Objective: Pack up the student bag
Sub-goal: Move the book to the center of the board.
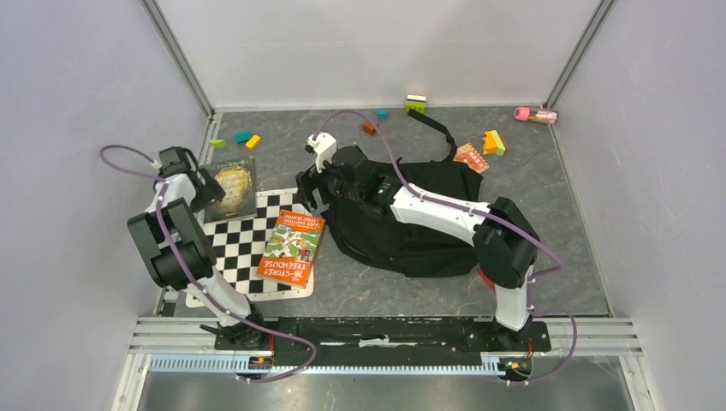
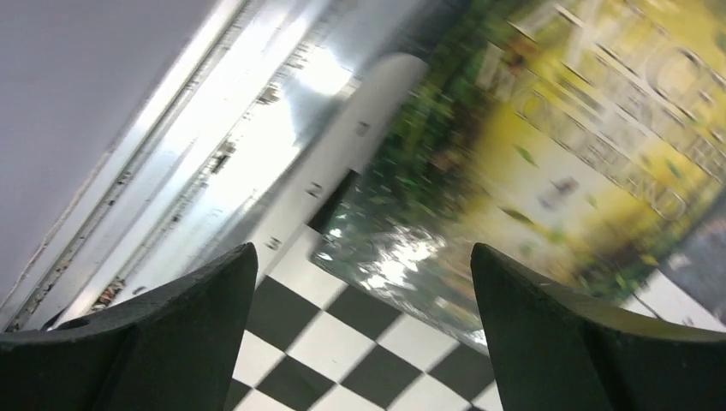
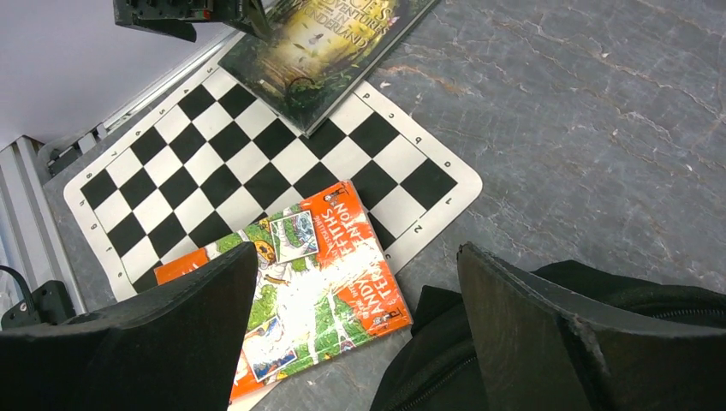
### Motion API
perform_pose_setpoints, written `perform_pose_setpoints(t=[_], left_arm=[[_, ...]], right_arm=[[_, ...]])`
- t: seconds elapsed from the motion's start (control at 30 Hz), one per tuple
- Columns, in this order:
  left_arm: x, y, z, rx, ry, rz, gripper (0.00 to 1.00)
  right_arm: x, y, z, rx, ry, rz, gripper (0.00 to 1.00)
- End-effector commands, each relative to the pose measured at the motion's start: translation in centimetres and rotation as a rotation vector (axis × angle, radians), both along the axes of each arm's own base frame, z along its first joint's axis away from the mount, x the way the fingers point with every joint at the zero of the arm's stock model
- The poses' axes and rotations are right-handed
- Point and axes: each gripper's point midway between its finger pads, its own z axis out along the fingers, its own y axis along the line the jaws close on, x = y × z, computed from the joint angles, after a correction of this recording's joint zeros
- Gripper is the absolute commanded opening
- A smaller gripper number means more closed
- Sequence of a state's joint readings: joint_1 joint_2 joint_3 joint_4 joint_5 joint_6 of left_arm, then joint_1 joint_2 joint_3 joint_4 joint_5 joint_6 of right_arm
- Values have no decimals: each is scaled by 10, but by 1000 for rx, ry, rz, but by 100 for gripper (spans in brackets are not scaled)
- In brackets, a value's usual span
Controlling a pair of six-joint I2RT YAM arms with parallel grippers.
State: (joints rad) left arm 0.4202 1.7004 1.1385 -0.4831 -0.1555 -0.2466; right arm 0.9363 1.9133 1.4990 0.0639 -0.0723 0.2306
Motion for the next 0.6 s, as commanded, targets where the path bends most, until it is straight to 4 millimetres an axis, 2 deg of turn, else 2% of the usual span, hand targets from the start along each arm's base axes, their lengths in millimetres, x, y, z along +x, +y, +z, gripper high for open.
perform_pose_setpoints(t=[0.0, 0.13, 0.37, 0.57], left_arm=[[22, 20, 0, -69, -89, 59, 100], [28, 20, -15, -107, -61, 41, 100], [36, 0, -26, -165, -68, -19, 98], [39, -26, -42, -189, -10, -110, 90]], right_arm=[[0, 6, 22, 54, -44, 13, 91], [-3, 0, 14, 36, -39, 8, 92], [-1, 1, 10, 45, -30, -3, 91], [3, 4, 0, 33, -25, -16, 88]])
